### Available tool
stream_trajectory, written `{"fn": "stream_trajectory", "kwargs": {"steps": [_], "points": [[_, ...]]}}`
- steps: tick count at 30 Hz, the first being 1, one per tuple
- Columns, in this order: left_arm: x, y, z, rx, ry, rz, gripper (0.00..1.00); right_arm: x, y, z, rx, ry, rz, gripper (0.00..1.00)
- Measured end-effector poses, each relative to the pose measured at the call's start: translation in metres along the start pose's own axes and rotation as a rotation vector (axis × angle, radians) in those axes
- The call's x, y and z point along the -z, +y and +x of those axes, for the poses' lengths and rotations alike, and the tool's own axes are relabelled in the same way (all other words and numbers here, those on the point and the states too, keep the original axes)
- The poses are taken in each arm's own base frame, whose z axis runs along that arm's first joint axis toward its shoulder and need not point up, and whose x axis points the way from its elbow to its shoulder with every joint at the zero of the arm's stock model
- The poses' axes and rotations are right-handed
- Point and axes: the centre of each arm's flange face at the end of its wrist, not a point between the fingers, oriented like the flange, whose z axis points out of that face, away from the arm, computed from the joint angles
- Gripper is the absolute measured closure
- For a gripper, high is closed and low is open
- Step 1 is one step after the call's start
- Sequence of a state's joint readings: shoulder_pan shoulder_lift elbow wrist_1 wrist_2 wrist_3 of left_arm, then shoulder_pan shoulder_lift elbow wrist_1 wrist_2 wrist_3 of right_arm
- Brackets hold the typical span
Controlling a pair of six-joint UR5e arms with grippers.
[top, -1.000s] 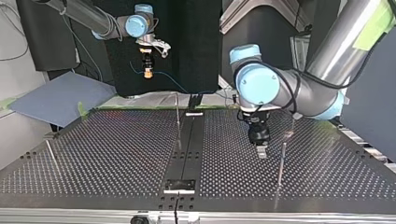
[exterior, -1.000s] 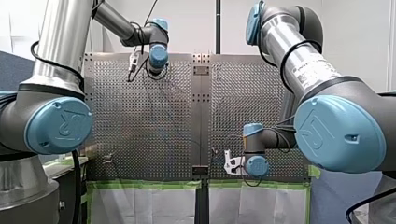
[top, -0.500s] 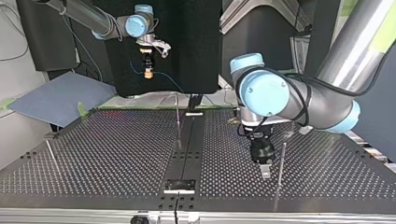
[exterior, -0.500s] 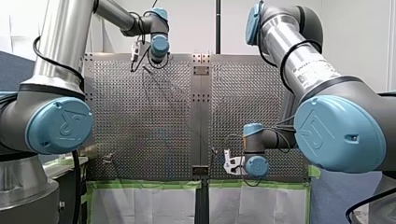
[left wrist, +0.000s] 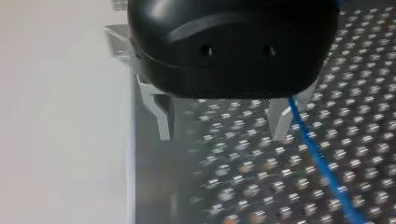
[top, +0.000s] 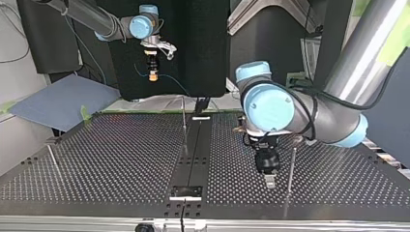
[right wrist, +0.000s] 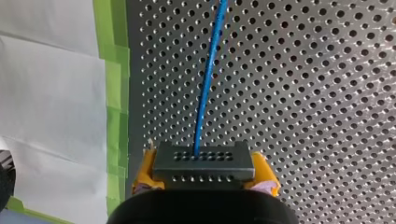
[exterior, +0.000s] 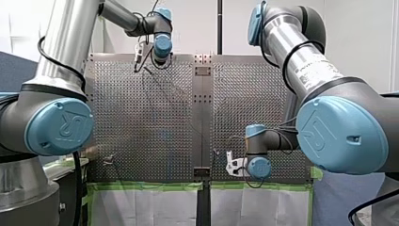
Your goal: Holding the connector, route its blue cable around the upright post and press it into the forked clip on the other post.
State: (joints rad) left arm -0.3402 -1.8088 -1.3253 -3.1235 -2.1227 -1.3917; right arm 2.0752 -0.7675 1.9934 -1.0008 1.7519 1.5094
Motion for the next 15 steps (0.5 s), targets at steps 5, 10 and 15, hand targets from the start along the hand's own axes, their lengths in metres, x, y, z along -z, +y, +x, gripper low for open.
{"fn": "stream_trajectory", "kwargs": {"steps": [5, 10, 15], "points": [[-0.002, -0.002, 0.011, 0.007, 0.028, -0.002, 0.00, 0.000, 0.000, 0.000, 0.001, 0.000, 0.000, 1.00], [-0.004, 0.000, 0.014, 0.016, 0.036, -0.010, 0.00, 0.000, 0.000, 0.000, -0.001, 0.002, -0.001, 1.00], [-0.008, -0.009, 0.029, 0.000, 0.061, 0.002, 0.00, -0.001, 0.001, 0.000, -0.002, 0.002, -0.001, 1.00]]}}
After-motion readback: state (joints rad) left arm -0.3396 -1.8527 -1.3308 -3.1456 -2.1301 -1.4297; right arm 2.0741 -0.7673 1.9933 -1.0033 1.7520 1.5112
